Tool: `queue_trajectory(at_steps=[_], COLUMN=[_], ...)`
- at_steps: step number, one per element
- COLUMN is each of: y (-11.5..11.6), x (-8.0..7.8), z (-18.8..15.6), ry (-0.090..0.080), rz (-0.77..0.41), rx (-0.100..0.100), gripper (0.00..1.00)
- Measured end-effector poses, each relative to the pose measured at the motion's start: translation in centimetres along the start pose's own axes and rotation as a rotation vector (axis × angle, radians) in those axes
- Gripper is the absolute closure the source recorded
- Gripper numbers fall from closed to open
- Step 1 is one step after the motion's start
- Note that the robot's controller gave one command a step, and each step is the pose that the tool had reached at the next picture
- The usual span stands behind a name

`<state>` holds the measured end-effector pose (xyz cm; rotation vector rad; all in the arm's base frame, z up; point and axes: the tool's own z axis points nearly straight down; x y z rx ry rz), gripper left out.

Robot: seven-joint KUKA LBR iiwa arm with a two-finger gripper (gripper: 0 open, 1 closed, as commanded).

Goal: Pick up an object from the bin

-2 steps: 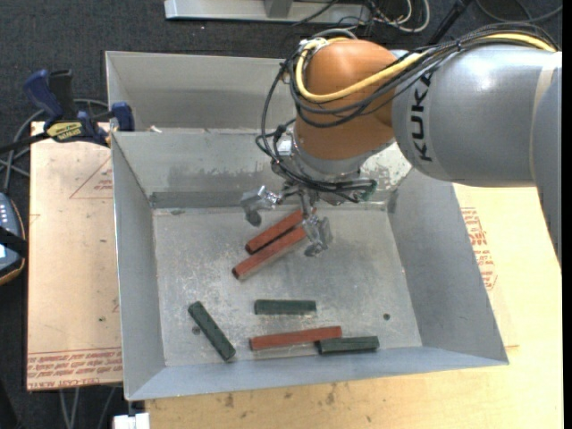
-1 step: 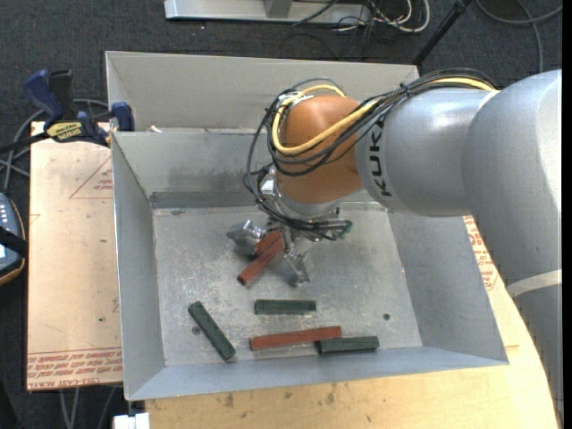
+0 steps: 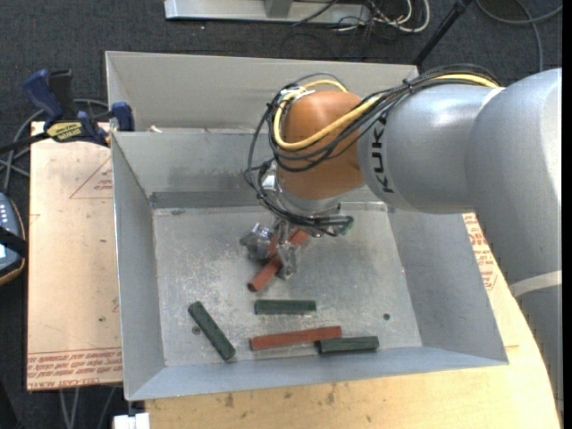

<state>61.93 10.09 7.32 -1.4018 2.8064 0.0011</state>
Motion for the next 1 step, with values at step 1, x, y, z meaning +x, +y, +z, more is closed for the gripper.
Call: queue_trajectory(at_steps=[1], y=[-1.19], x=[1.31], z=[-18.26], ry=[-0.005], rz=[-0.043], rx=[0.007], gripper=[1.0])
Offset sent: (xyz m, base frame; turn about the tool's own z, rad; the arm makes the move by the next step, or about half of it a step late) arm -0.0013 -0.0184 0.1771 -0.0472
